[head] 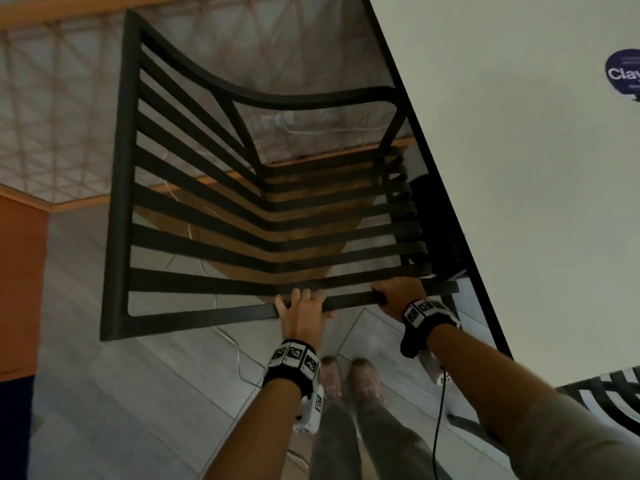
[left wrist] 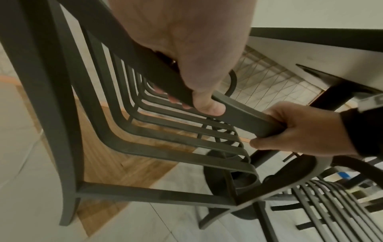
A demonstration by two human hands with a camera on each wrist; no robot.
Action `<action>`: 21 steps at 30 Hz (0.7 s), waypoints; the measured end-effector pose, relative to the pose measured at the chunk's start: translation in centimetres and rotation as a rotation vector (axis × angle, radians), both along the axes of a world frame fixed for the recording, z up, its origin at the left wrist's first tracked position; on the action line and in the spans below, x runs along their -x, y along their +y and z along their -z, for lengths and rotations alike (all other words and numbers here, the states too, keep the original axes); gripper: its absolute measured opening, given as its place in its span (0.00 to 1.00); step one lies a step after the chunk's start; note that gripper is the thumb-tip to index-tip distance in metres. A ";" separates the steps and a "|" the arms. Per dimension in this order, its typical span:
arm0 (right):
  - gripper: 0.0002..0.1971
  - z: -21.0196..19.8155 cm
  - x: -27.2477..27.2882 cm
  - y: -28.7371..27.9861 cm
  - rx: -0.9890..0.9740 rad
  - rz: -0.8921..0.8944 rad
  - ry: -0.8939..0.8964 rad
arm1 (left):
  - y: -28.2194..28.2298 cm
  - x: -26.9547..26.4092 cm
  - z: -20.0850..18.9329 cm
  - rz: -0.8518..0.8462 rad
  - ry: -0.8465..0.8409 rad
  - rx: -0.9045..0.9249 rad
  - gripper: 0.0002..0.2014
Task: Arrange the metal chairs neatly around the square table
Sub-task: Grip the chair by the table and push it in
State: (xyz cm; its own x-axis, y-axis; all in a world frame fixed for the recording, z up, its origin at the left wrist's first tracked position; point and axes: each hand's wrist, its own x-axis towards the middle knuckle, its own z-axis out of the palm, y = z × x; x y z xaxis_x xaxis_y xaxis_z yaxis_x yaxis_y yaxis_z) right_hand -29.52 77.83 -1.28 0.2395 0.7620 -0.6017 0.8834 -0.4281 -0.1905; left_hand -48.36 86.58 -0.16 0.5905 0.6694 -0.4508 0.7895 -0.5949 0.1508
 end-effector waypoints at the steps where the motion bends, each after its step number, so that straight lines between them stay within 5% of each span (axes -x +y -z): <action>1: 0.05 0.2 -0.1 -0.7 0.006 0.024 -0.001 | -0.8 -0.1 0.2 -0.006 -0.001 0.013 0.18; 9: 0.01 0.9 -1.7 -0.1 -0.013 -0.046 -0.091 | -0.4 -1.2 0.6 -0.013 -0.048 -0.001 0.15; 21: 0.08 1.7 -2.2 -0.6 -0.045 -0.047 -0.100 | 0.1 -1.6 0.6 0.070 -0.030 0.006 0.18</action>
State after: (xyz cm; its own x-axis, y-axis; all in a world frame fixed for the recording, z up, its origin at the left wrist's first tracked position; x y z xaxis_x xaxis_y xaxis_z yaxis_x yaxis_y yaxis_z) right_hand -27.28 77.25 -2.97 0.2598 0.7994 -0.5417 0.9179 -0.3787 -0.1187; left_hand -46.81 86.68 -0.75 0.6488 0.6233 -0.4365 0.7413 -0.6473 0.1774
